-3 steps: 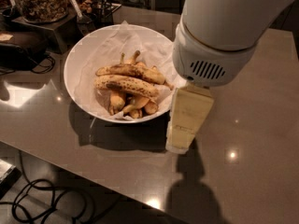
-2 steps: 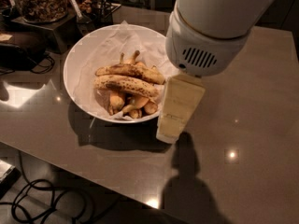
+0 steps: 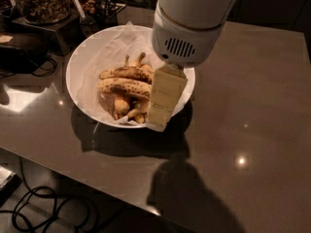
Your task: Pick banana from white bowl
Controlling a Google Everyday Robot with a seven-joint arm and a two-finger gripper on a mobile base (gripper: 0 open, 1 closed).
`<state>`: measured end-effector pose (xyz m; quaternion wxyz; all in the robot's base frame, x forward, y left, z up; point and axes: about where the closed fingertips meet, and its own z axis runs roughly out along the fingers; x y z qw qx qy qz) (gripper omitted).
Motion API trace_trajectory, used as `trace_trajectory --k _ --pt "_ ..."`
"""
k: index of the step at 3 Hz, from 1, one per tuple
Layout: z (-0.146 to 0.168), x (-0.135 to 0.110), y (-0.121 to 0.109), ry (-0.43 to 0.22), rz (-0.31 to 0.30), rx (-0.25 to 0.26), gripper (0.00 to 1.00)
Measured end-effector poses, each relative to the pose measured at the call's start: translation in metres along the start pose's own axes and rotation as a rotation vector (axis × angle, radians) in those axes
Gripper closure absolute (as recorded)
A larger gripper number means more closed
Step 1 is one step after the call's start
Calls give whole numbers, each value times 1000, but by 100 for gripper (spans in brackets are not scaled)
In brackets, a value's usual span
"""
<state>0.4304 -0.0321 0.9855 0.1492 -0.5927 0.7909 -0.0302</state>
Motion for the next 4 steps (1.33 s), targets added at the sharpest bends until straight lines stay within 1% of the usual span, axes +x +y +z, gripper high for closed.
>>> trace_trajectory --k 1,2,3,4 --pt "18 -11 3 17 -14 -47 10" --pt "31 -20 7 24 -20 -80 23" --pt "40 -29 11 25 -25 -95 35" --pt "46 -35 9 29 -28 -100 43"
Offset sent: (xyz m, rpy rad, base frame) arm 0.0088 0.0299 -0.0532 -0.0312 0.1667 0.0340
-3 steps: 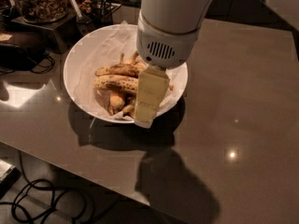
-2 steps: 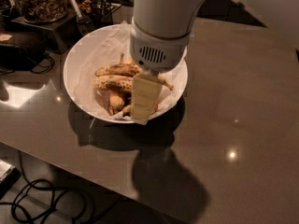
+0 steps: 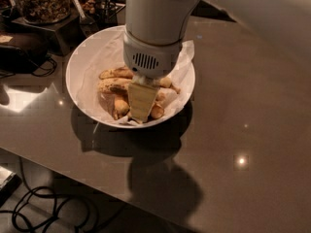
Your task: Pick banana from white bowl
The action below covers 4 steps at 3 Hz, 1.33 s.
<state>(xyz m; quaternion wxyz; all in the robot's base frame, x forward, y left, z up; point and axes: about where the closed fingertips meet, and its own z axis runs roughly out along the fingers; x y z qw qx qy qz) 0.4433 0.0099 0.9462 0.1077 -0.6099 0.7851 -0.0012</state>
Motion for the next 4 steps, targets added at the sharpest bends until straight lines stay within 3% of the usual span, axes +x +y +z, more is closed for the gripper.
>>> trace_trajectory --k 2,4 --pt "1 -7 -21 6 7 23 37" --pt "7 -8 -25 22 7 23 47"
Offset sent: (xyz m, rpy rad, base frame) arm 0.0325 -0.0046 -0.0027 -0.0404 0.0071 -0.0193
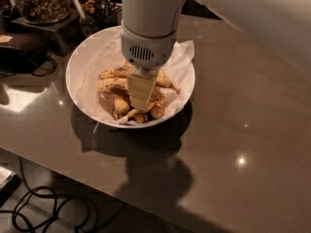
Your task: Pick banana from white bowl
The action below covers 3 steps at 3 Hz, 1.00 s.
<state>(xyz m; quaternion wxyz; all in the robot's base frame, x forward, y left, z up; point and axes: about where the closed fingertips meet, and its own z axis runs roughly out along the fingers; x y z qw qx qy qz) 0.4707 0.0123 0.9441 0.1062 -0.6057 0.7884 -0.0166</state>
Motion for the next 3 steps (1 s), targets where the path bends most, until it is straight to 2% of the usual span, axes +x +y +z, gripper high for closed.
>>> trace_trajectory --k 3 --pt "22 -2 -6 37 -1 -17 47"
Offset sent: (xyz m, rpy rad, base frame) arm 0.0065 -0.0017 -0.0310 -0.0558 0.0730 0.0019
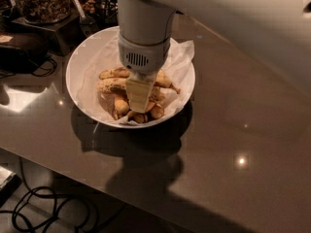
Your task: Pick banana from white bowl
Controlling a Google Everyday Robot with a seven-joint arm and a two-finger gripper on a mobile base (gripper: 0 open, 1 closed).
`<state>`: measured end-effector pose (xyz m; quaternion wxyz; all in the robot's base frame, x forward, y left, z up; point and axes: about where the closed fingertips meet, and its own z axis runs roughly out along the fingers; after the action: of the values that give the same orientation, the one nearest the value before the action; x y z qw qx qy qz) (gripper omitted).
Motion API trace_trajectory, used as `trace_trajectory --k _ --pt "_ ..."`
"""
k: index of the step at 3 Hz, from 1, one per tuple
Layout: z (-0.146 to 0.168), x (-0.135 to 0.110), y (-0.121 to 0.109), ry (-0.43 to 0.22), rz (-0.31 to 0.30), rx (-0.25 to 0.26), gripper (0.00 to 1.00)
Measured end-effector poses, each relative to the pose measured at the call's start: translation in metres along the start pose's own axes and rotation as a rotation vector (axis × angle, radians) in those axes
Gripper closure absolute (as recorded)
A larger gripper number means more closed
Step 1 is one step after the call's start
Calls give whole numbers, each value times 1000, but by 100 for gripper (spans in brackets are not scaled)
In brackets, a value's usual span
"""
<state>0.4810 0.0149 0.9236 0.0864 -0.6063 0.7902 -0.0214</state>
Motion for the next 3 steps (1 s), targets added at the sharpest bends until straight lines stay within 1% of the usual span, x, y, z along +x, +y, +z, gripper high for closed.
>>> trace_trajectory --k 1,2,3 --pt "0 0 0 0 0 0 64" --pt "0 0 0 0 0 0 89" --pt "0 0 0 0 0 0 100"
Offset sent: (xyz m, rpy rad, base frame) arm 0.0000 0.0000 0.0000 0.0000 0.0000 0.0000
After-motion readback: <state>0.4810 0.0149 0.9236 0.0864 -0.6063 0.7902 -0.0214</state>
